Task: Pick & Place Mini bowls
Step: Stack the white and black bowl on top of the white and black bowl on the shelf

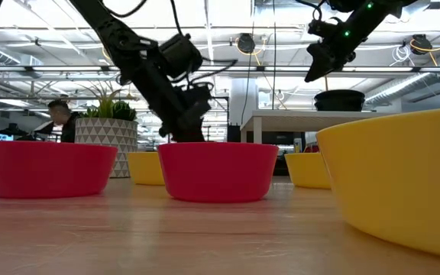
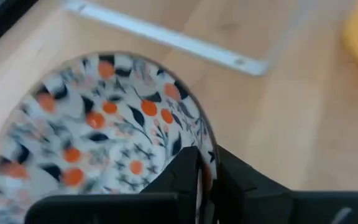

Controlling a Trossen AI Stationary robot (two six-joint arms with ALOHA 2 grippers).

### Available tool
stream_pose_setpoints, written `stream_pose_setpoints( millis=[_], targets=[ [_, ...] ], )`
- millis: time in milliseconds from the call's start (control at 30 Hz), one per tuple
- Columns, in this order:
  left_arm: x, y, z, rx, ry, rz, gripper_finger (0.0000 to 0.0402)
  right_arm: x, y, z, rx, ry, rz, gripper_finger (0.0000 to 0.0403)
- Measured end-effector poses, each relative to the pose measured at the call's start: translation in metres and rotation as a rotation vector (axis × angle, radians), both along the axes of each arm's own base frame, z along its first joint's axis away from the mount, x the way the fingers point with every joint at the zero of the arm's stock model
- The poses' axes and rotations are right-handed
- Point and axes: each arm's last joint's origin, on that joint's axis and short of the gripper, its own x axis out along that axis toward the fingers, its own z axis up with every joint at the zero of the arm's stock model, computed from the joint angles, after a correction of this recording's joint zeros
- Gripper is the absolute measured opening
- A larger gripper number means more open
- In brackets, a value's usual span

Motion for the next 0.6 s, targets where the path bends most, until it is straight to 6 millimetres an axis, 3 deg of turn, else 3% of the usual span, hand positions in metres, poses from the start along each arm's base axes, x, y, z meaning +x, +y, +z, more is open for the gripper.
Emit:
stream_pose_setpoints(
  millis=[267, 433, 600],
  targets=[
    [-0.007, -0.019, 0.052, -0.023, -0.182, -0.179, 0.0018, 0.005, 0.006, 0.0, 0.009, 0.002, 0.113, 0.0127],
    [-0.01, -0.046, 0.076, -0.05, -0.273, -0.377, 0.0026, 0.017, 0.022, 0.002, 0.137, -0.107, 0.46, 0.0118],
    [-0.007, -0.076, 0.079, -0.095, -0.303, -0.558, 0.0013, 0.029, 0.047, 0.008, 0.254, -0.23, 0.861, 0.0115]
  ],
)
